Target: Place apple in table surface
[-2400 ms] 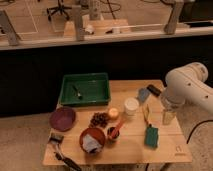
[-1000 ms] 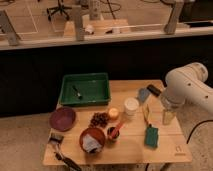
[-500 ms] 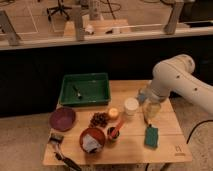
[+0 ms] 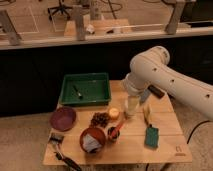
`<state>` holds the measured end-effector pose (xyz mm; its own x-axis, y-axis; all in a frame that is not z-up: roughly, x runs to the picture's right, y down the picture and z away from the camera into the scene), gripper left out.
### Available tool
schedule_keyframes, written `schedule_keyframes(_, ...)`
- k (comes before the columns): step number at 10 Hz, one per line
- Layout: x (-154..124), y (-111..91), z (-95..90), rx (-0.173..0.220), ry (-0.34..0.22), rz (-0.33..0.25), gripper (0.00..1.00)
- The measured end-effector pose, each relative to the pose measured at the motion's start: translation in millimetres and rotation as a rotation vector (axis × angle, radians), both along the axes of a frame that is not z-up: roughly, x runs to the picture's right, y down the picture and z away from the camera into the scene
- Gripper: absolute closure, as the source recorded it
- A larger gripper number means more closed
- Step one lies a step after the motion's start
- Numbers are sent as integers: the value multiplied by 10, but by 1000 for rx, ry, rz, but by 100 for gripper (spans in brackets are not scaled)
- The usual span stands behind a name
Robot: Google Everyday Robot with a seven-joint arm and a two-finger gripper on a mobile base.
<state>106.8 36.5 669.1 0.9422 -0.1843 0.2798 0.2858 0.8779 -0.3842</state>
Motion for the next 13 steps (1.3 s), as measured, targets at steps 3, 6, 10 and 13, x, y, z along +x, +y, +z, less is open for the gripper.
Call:
schedule_keyframes(3,-22,-2,5,-1,-2,-1,20)
schedule_keyframes(6,-5,38,206,-30,-23,28,20)
schedule_keyframes(10,-192,261,783,-67,-53,-22,20)
schedule_keyframes(13,-395,388,988,-88,-80,-71,20)
